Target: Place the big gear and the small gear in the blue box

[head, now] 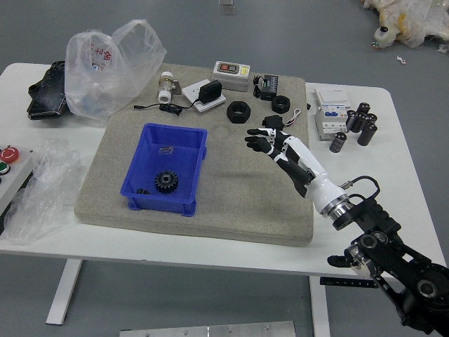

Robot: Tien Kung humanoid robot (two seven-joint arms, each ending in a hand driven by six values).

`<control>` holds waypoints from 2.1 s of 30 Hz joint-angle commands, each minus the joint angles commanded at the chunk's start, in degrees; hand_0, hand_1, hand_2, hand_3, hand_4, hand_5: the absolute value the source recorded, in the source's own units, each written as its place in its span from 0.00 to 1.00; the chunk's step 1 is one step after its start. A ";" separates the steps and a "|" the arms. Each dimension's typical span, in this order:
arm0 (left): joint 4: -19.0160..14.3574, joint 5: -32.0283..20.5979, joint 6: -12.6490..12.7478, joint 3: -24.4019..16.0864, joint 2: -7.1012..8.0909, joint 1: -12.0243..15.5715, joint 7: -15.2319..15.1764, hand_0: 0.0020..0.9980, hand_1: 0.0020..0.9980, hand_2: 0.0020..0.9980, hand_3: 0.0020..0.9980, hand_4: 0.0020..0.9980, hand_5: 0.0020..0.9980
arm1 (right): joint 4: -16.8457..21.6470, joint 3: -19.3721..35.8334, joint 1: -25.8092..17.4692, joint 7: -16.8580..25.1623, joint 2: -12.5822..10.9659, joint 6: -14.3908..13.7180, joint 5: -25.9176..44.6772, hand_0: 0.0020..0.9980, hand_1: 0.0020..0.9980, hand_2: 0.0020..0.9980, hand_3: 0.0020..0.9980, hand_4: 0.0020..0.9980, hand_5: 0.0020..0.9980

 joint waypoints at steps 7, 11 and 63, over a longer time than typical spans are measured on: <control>0.41 -3.73 0.05 4.29 -0.02 -0.25 -2.41 0.57 0.53 0.53 0.64 0.66 0.15 | -0.43 0.02 0.19 0.61 -0.13 0.54 4.97 0.91 0.80 0.79 0.77 1.00 1.00; 0.50 -4.39 -0.01 5.25 -0.14 -0.25 -2.92 0.57 0.53 0.53 0.64 0.66 0.15 | -0.76 0.08 0.10 0.82 -0.16 0.69 6.24 0.91 0.81 0.79 0.77 1.00 1.00; 0.71 -5.57 0.11 6.23 -0.93 -0.20 -3.49 0.58 0.54 0.54 0.64 0.66 0.16 | -2.94 2.35 -0.40 2.40 -0.52 1.16 14.20 0.89 0.79 0.78 0.76 1.00 1.00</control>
